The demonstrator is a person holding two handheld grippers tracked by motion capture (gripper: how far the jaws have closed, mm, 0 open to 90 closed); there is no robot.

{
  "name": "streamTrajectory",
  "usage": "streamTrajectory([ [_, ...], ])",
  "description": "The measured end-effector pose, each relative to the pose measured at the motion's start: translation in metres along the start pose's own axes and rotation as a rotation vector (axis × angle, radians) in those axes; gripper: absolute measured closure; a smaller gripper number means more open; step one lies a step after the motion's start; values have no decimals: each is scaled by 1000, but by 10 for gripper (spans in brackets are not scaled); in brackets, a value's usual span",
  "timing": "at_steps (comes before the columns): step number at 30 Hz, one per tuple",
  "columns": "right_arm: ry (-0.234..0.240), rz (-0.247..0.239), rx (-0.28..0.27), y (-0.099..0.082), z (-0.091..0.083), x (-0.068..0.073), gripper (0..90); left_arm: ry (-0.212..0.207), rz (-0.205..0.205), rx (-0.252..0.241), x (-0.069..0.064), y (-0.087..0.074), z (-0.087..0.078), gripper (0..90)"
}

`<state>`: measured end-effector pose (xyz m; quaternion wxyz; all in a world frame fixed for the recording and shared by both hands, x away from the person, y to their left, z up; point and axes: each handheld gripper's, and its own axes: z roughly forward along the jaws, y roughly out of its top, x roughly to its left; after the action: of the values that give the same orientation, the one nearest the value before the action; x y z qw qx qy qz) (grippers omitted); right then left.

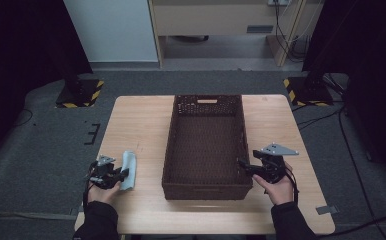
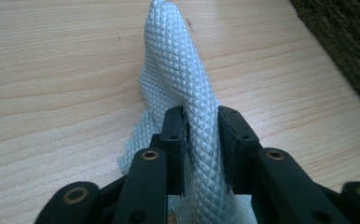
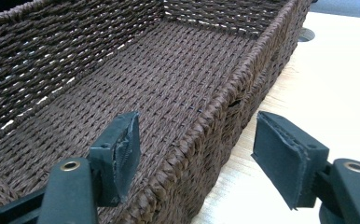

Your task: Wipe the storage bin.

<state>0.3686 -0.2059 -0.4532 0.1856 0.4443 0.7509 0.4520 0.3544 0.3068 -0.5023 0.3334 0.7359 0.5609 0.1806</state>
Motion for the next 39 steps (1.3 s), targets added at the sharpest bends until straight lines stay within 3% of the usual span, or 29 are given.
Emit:
streamTrajectory([
  [6,-12,9,4,3,0,1,356,1,-4,-39,0,3,-8,607],
  [9,-26,2,31,3,5,2,379,8,-2,-65,-2,6,-15,555],
  [17,-29,-1,46,4,10,4,425,-28,8,-112,-9,13,-28,535],
  [20,-33,-5,60,3,12,5,483,-45,18,-135,-14,17,-33,529],
  [21,-31,-10,75,3,14,6,543,-47,22,-140,-16,19,-34,529],
  [26,-37,-30,86,4,17,8,599,-56,45,-160,-26,30,-35,531],
  [31,-38,-75,92,6,18,9,616,-81,45,-200,-33,48,-38,531],
  [34,-22,-73,94,7,19,8,620,-112,60,-233,-47,64,-41,529],
  [39,-28,-68,91,7,19,8,622,-159,76,-257,-64,72,-38,525],
])
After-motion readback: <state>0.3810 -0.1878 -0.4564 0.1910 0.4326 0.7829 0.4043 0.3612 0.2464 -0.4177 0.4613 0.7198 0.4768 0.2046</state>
